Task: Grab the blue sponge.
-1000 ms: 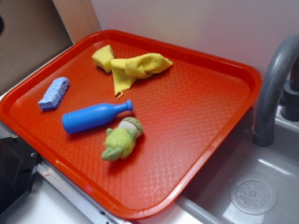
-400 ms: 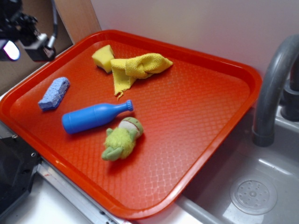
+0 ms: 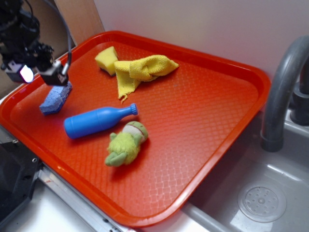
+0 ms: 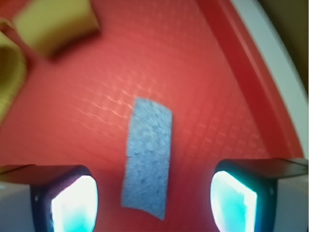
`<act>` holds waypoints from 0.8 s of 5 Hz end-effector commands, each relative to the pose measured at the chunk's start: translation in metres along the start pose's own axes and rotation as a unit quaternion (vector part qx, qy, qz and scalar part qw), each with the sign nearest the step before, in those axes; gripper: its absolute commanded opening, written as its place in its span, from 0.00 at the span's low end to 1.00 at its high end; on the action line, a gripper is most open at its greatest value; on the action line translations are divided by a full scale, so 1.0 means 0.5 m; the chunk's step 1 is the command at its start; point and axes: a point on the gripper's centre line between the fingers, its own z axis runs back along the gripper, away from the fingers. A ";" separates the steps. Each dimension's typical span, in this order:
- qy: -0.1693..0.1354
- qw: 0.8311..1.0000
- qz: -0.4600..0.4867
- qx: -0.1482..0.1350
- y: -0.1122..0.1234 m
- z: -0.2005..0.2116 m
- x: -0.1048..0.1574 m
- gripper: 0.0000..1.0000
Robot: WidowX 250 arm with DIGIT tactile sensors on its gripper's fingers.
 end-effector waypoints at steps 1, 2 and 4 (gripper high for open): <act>0.014 1.000 -0.014 0.010 -0.007 -0.061 -0.002 1.00; 0.024 1.000 -0.020 0.001 -0.015 -0.078 -0.001 1.00; 0.031 0.999 -0.032 -0.005 0.001 -0.092 -0.005 0.00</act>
